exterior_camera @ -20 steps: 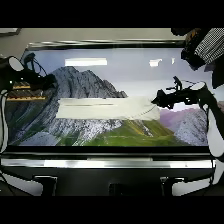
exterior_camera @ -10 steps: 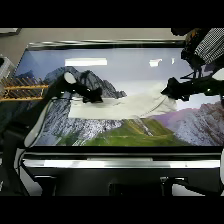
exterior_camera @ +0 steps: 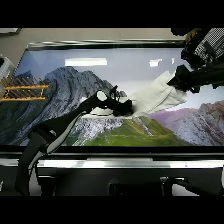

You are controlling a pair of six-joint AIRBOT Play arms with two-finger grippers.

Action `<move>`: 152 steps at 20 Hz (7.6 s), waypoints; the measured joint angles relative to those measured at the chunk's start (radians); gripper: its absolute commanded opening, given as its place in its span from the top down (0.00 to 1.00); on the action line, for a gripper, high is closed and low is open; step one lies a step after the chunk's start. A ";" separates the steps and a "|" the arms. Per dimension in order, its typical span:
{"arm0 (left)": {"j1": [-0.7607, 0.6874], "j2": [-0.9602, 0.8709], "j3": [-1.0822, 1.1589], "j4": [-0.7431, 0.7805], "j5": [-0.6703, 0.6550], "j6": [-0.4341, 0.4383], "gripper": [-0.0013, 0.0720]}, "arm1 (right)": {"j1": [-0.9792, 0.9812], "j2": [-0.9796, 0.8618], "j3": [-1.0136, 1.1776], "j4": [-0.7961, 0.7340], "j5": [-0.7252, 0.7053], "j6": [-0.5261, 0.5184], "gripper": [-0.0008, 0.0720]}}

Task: Fold the clothes and pants, and hang the long-sleeved shirts on hangers.

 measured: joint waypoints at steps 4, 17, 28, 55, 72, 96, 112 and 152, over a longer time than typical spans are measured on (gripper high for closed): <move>-0.025 -0.016 0.000 -0.052 0.030 0.011 0.97 | 0.000 0.008 0.007 0.008 0.015 0.007 0.95; 0.394 0.420 0.000 0.401 -0.465 0.061 0.96 | 0.261 -0.031 0.010 0.029 -0.138 0.076 0.95; 0.848 0.701 -0.004 0.530 -0.618 0.065 0.96 | 0.645 -0.277 0.010 0.031 -0.453 0.156 0.95; 0.895 0.711 -0.032 0.553 -0.642 0.084 0.96 | 0.202 -0.220 -0.042 0.217 -0.238 -0.090 0.41; 0.895 0.696 -0.032 0.583 -0.642 0.109 0.96 | 0.240 -0.505 -0.226 0.309 -0.301 -0.310 0.70; 0.895 0.692 -0.032 0.584 -0.652 0.109 0.96 | -0.517 -0.328 -0.014 0.217 -0.339 -0.096 0.95; 0.895 0.692 -0.032 0.584 -0.719 0.108 0.96 | -0.827 0.089 -0.688 -0.568 -0.382 0.255 0.95; 0.702 0.790 -0.369 0.809 -0.453 0.267 0.96 | 0.391 0.203 -0.351 -0.327 -0.383 -0.066 0.94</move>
